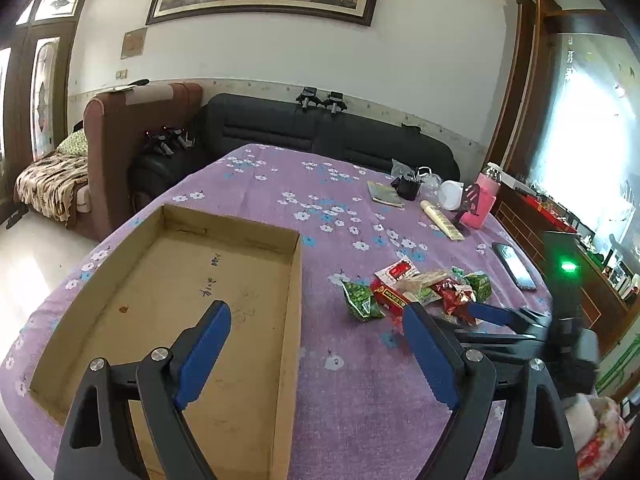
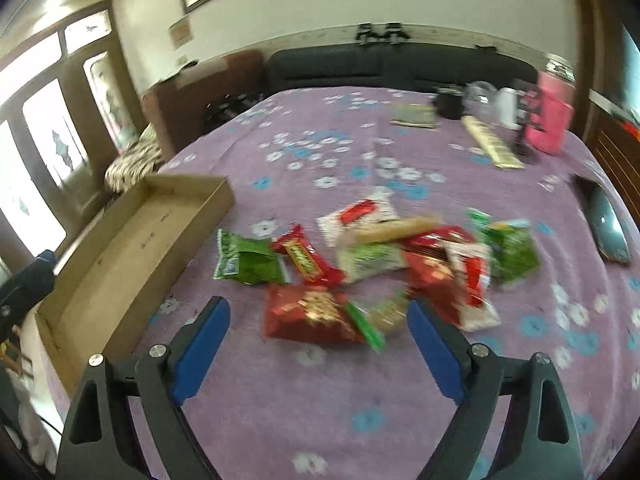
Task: Organize snacks
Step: 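Grasp the green pea bag with the left tool while the right tool grasps a red pastry packet, then carry both snacks to the cardboard tray and open both tools to drop them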
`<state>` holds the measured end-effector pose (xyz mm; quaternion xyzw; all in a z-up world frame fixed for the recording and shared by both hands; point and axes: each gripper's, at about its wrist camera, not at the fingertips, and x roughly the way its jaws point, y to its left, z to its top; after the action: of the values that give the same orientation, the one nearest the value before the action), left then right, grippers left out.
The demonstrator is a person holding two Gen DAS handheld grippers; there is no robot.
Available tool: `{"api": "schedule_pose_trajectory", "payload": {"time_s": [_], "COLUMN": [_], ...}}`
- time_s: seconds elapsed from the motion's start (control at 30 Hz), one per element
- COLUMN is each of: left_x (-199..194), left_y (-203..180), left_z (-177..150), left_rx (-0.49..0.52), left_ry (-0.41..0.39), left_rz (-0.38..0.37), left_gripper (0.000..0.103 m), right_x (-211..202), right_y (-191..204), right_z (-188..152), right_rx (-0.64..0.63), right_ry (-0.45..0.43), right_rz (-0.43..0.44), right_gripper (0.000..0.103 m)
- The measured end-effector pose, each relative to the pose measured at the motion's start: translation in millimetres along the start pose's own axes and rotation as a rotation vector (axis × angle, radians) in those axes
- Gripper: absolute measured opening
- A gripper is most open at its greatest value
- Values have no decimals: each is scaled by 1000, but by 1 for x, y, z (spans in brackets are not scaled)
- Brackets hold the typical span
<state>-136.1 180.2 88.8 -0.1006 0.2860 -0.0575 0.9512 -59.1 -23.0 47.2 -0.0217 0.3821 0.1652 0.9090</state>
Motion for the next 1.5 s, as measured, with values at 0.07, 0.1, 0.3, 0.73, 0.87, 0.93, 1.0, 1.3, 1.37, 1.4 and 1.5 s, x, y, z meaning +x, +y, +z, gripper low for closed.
{"api": "schedule_pose_trajectory", "payload": {"time_s": [0.07, 0.1, 0.3, 0.73, 0.87, 0.93, 1.0, 1.3, 1.37, 1.4, 1.5], "left_x": [1, 2, 11, 86, 126, 143, 152, 167, 161, 157, 145], "left_y": [-1, -2, -8, -46, -44, -40, -41, -61, -64, -64, -60], "left_z": [-1, -1, -2, 16, 22, 22, 21, 10, 10, 11, 13], "left_rx": [6, 10, 23, 127, 121, 107, 118, 204, 221, 214, 185], "left_ry": [7, 9, 42, 204, 289, 328, 348, 411, 381, 370, 338], "left_rz": [-1, -5, -31, -150, -138, -122, -106, -133, -127, -136, -151], "left_gripper": [90, 90, 90, 90, 75, 75, 75, 31, 30, 30, 30], "right_x": [14, 22, 30, 6, 6, 6, 6, 7, 7, 7, 6], "right_y": [6, 11, 12, -40, -46, -47, -48, -48, -48, -48, -47], "right_z": [1, 1, -9, -22, -21, -20, -20, -21, -21, -21, -21], "right_rx": [-27, -39, -35, 186, 209, 214, 217, 224, 224, 224, 221], "right_ry": [26, 46, 107, -4, -9, -5, -4, 0, 0, 0, -3], "right_rz": [-12, -14, -10, 72, 95, 108, 119, 133, 134, 134, 130], "right_gripper": [90, 87, 43, 41, 42, 42, 42, 42, 42, 42, 42]}}
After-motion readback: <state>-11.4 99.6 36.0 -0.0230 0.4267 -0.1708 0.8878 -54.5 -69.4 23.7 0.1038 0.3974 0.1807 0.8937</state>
